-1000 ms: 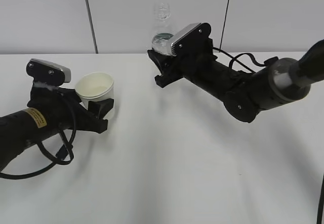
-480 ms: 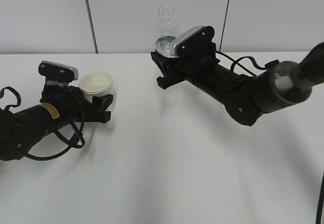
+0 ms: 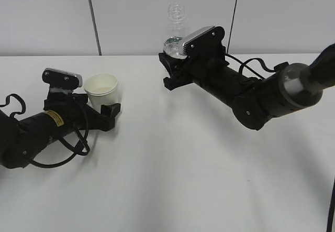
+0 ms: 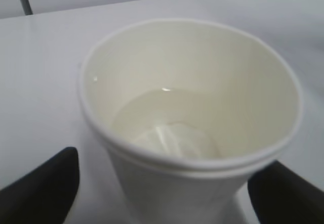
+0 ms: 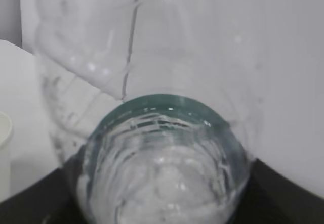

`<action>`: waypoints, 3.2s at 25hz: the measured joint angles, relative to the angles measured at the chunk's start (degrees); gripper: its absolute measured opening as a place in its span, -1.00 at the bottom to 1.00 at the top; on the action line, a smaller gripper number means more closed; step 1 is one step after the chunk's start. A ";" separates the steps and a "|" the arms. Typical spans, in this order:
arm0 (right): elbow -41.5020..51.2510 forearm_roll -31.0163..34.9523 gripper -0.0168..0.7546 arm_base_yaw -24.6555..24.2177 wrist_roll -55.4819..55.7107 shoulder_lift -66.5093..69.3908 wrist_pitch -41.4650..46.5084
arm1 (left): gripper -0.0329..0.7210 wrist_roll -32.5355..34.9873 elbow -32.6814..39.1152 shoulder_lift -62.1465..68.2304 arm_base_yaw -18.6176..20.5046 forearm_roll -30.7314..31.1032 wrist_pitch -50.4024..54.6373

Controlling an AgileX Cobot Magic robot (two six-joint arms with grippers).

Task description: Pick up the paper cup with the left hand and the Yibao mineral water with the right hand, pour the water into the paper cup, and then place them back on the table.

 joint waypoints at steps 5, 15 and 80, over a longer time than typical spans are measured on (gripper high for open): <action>1.44 3.41 0.23 0.00 0.52 0.00 0.57 | 0.73 0.00 1.91 -0.20 0.00 -1.62 0.58; 8.82 15.12 0.23 -3.30 0.74 -0.67 -0.91 | 0.71 0.00 11.98 -9.62 0.00 -4.25 -0.99; 23.86 20.64 0.64 -9.90 4.50 4.47 -13.47 | 0.65 -0.43 15.66 -39.86 -2.50 -5.42 25.13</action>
